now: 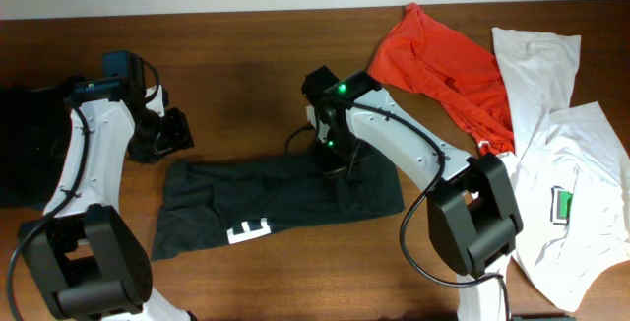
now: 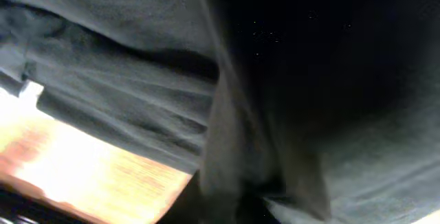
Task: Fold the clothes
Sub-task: 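Fold the strip's right end leftward with the right gripper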
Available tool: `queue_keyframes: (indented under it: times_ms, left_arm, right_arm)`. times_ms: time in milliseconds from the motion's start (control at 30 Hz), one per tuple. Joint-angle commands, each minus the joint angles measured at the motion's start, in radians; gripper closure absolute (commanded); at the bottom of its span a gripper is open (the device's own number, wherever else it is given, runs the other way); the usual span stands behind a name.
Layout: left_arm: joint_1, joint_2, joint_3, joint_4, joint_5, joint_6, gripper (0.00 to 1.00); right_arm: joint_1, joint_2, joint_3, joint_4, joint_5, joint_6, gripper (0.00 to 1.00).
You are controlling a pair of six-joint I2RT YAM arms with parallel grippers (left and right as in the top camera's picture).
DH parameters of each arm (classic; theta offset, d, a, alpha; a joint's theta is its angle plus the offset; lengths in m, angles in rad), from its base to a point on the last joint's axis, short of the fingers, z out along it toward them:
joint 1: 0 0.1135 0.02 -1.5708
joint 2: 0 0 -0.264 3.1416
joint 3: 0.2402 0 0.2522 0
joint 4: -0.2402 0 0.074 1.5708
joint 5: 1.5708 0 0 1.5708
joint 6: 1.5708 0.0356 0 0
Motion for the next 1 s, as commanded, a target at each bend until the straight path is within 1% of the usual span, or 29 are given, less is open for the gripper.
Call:
queue_keyframes:
  times_ms: [0, 100, 267, 400, 500, 533, 600, 633, 700, 833, 867, 933, 967]
  left_arm:
    - [0.001, -0.010, 0.012, -0.001, 0.004, -0.009, 0.43]
    - [0.001, -0.010, 0.012, -0.001, 0.004, -0.009, 0.43]
    - [0.001, -0.010, 0.012, -0.001, 0.003, -0.009, 0.43]
    - [0.001, -0.010, 0.012, -0.001, 0.003, -0.009, 0.43]
    - [0.001, -0.010, 0.012, -0.001, 0.002, -0.008, 0.42]
    - [0.001, -0.010, 0.011, -0.002, 0.001, -0.008, 0.39]
    - [0.001, -0.010, 0.005, -0.012, -0.030, -0.009, 0.37]
    - [0.001, -0.009, -0.004, -0.024, -0.051, -0.008, 0.33]
    - [0.001, -0.008, -0.020, -0.041, -0.053, -0.008, 0.28]
    - [0.003, -0.006, -0.082, -0.044, -0.063, -0.008, 0.22]
    - [0.004, -0.003, -0.097, -0.045, -0.080, -0.008, 0.22]
    - [0.008, 0.005, -0.156, -0.042, -0.162, -0.003, 0.20]
    - [0.013, 0.006, -0.180, -0.042, -0.162, -0.001, 0.19]
  right_arm:
    - [0.015, -0.011, 0.001, 0.013, -0.037, 0.004, 0.47]
    - [0.013, -0.011, 0.001, 0.012, -0.035, 0.001, 0.47]
    - [-0.028, -0.011, 0.001, -0.035, 0.071, 0.006, 0.49]
    - [-0.051, -0.011, 0.001, -0.081, 0.051, 0.005, 0.49]
    - [-0.051, -0.011, 0.001, -0.088, 0.050, 0.039, 0.49]
    - [-0.051, -0.011, 0.001, -0.093, 0.051, 0.039, 0.49]
    - [-0.051, -0.011, -0.003, -0.111, 0.096, 0.055, 0.49]
    - [-0.057, -0.011, -0.004, -0.134, 0.198, 0.124, 0.48]
    - [-0.074, -0.011, -0.004, -0.167, 0.292, 0.192, 0.48]
    - [-0.138, -0.011, -0.004, -0.214, 0.303, 0.196, 0.48]
    - [-0.151, -0.011, -0.004, -0.217, 0.303, 0.196, 0.48]
    - [-0.196, -0.011, -0.004, -0.212, 0.303, 0.196, 0.48]
    - [-0.210, -0.011, -0.004, -0.209, 0.303, 0.196, 0.47]
